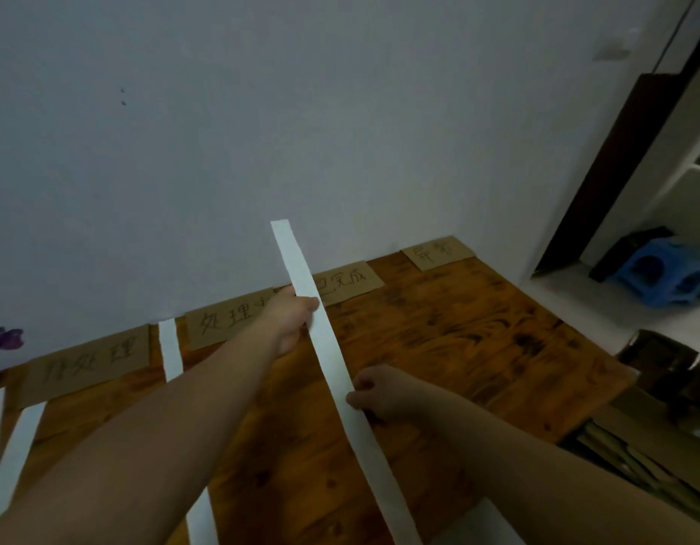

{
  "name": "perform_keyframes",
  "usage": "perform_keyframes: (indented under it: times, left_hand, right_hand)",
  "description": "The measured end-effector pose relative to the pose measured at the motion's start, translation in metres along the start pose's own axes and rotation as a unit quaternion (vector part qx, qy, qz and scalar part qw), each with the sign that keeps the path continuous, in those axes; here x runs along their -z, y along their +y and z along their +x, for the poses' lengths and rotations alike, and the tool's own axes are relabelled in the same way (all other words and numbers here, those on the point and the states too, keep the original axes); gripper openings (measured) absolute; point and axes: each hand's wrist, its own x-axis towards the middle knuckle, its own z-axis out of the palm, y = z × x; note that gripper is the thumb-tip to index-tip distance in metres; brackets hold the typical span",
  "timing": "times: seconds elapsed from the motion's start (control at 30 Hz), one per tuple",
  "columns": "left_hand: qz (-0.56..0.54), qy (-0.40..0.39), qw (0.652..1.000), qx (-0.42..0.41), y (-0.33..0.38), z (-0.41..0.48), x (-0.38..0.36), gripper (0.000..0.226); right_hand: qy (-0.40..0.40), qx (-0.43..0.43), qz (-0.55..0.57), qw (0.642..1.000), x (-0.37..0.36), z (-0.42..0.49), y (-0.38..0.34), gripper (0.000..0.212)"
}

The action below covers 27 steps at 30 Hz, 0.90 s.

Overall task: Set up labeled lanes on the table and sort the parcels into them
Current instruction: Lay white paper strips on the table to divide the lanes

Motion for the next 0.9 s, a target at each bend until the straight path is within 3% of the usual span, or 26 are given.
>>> perform_keyframes:
  times: [0.17,0.33,0.43,0.53,0.63,0.7,0.77,0.9]
  left_hand:
    - [0.13,0.051,0.99,0.016,-0.024,0.051,-0.005,0.056]
    - [0.28,0.12,0.952,0.005,-0.078,0.088,-0.014,0.078]
    - [0.496,0.042,0.867,0.019,-0.123,0.097,-0.015,0.084]
    - [0.633,-0.042,0.773,0.033,-0.159,0.103,-0.012,0.082]
    - [0.682,-0.05,0.729,0.03,-0.176,0.106,-0.008,0.083]
    - [0.697,-0.038,0.716,0.016,-0.178,0.11,-0.006,0.084]
    - [0.702,-0.028,0.712,0.013,-0.176,0.116,-0.002,0.083]
    - [0.688,-0.007,0.725,0.027,-0.169,0.13,0.002,0.08]
  right_hand:
    - [0.02,-0.026,-0.013,0.999,0.01,0.05,0.023,0.03]
    - [-0.008,-0.006,-0.036,0.999,0.001,0.099,0.061,0.005]
    - [-0.033,0.017,-0.036,0.999,-0.005,0.117,0.08,0.021]
    - [-0.047,0.009,-0.043,0.998,-0.011,0.125,0.092,0.005]
    - [-0.013,0.08,-0.18,0.98,-0.018,0.125,0.107,0.042]
    - [-0.002,0.169,-0.312,0.935,-0.019,0.122,0.118,0.053]
    - [-0.035,0.234,-0.377,0.896,-0.019,0.122,0.123,0.05]
    - [-0.036,0.25,-0.397,0.882,-0.021,0.132,0.123,0.051]
